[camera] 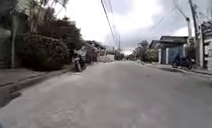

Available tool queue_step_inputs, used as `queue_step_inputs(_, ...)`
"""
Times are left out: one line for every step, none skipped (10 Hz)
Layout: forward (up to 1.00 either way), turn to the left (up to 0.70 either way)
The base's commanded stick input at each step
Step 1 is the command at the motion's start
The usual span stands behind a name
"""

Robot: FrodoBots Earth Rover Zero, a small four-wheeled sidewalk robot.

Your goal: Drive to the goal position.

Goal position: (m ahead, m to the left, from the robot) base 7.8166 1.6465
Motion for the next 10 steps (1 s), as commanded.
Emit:
queue_step_inputs(1.0,0.0)
queue_step_inputs(1.0,0.0)
queue_step_inputs(1.0,0.0)
queue_step_inputs(1.0,0.0)
queue_step_inputs(1.0,0.15)
queue_step_inputs(1.0,0.31)
queue_step_inputs(1.0,0.33)
queue_step_inputs(1.0,0.14)
queue_step_inputs(1.0,0.0)
queue_step_inputs(1.0,0.0)
